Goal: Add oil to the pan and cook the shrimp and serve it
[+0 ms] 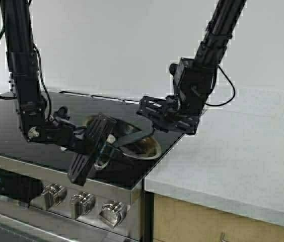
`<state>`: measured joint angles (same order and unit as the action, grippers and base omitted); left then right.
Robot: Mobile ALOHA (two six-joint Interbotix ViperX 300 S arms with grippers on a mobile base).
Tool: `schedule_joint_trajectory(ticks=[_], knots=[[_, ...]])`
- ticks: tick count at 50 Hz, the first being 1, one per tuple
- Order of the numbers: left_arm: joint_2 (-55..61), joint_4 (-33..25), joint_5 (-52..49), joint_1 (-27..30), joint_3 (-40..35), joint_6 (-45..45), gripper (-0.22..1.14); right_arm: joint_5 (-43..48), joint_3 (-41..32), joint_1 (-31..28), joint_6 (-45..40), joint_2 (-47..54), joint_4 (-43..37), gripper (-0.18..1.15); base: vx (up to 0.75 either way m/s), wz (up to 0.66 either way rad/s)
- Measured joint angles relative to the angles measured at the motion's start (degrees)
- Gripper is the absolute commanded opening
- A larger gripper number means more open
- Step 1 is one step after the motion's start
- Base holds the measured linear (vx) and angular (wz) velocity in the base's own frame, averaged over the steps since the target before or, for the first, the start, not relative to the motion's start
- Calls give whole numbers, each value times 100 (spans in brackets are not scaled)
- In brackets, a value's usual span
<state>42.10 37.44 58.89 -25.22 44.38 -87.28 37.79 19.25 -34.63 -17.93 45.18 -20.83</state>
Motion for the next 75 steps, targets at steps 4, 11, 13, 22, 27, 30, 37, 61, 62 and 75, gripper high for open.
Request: schedule_joint_trajectory(ticks=[4,11,13,22,27,30,37,61,62,75], knots=[[0,0,0,0,0,0,2,26,9,-9,0,-9,-53,10,0,0],[0,0,-18,-9,0,0,2,114,62,-26,0,-79,-123,10,0,0],[0,0,-26,-9,0,0,2,149,88,-26,9,-114,-158,9,0,0],[0,0,-26,-35,0,0,2,237,105,-70,18,-220,-246,10,0,0],[0,9,-18,-35,0,0,2,246,70,-88,9,-220,-246,9,0,0],[0,9,-26,-35,-9,0,2,246,26,-97,9,-220,-246,10,0,0],[0,0,-26,-35,0,0,2,246,0,-114,-97,-193,-255,9,0,0],[0,9,-18,-44,9,0,2,308,53,-114,-114,-272,-264,10,0,0],[0,9,-26,-44,9,0,2,308,53,-105,-105,-290,-264,10,0,0],[0,9,-26,-44,9,0,2,264,44,-44,88,-510,-272,10,0,0]])
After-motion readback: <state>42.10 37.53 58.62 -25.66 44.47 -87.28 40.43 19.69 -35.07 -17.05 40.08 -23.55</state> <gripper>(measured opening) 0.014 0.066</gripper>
